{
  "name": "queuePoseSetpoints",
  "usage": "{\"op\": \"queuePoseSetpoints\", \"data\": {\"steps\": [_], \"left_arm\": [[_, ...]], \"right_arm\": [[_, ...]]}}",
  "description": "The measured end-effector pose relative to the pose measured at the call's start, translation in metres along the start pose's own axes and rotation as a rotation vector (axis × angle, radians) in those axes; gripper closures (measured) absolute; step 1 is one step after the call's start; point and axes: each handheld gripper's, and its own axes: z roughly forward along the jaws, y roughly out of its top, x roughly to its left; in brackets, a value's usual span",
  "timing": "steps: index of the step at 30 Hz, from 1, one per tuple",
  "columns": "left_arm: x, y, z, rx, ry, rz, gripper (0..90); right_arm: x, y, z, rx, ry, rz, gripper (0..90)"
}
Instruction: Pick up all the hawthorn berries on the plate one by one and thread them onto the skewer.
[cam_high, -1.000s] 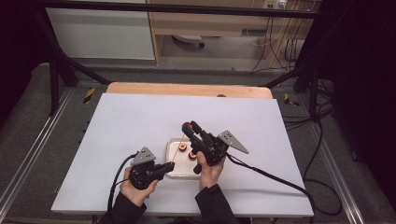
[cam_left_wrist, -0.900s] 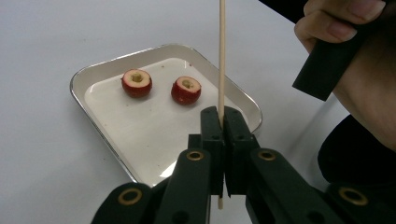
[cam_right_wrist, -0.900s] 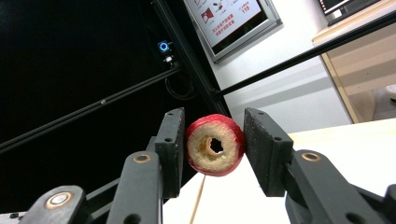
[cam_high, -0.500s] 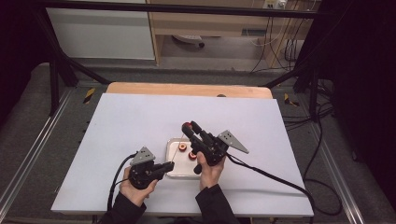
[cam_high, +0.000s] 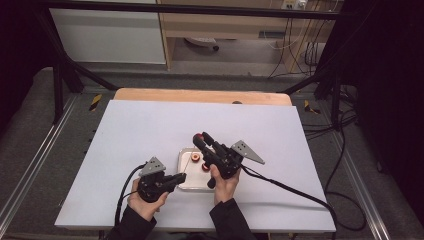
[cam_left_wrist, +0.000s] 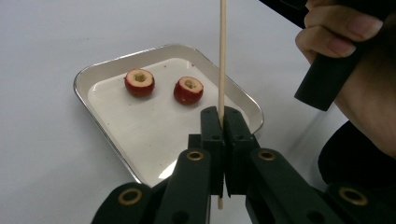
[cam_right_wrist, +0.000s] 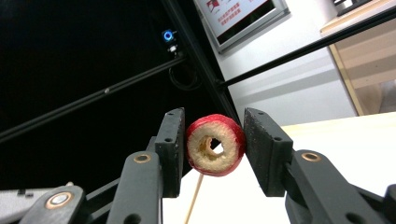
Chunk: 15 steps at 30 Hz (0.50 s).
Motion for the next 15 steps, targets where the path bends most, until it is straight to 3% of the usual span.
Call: {"op": "queuePoseSetpoints", "data": {"steps": [8, 15], "left_arm": [[0.000, 0.000, 0.001, 0.014, 0.004, -0.014, 88.4], [-0.001, 0.001, -0.001, 0.008, 0.016, -0.007, 88.5]], "right_arm": [[0.000, -0.006, -0.001, 0.043, 0.020, -0.032, 60.2], [0.003, -0.014, -0.003, 0.085, 0.036, -0.007, 60.4]]}}
